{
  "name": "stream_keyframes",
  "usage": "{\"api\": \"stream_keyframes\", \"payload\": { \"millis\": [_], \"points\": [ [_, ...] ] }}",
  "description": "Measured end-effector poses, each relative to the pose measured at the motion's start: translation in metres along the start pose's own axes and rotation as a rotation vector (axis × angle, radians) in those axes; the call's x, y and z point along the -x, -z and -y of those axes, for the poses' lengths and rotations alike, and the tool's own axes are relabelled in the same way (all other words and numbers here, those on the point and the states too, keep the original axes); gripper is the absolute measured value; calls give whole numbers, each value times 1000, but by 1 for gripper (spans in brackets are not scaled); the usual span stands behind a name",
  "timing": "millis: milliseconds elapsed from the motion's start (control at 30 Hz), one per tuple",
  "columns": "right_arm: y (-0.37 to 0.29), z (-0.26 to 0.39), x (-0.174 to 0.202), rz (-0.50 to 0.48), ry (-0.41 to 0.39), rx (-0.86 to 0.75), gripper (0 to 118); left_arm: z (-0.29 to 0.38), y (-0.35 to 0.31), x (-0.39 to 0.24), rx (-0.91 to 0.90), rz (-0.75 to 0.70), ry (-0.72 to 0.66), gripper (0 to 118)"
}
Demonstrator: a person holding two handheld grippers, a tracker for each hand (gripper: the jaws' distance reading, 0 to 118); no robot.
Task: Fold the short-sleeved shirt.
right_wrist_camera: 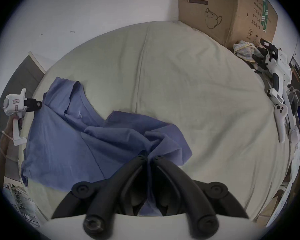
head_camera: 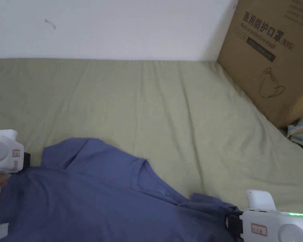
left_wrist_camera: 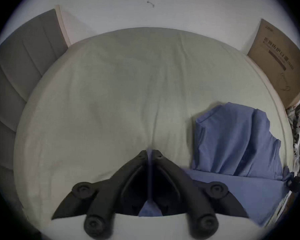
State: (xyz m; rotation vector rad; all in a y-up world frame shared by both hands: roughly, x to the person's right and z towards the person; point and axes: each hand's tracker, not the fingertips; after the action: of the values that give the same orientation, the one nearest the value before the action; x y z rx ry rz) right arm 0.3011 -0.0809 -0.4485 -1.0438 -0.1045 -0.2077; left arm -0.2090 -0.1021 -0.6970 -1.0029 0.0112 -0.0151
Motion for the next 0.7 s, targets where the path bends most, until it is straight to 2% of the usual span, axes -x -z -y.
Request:
{"api": "stream_keyframes", "payload": {
  "millis": [33,167,333,433,700],
  "points": [
    [0,0,0,-7,7,2,4,1,2,1,8,35,-21,1],
    [-4,-2,3,5,-5,-1,4,-7,-15,1,29,17,5,1],
    [-24,-20,2,-19,21,-47,4,-21,-76,9,-65,30,14,1],
    [-46,-44,9,-41,4,-106,4,-36,-127,15,-153,-46,67,1],
    [-126,-148,59,-120,-53,-362,4,-87,-291,48,-422,-170,10,1]
  ]
}}
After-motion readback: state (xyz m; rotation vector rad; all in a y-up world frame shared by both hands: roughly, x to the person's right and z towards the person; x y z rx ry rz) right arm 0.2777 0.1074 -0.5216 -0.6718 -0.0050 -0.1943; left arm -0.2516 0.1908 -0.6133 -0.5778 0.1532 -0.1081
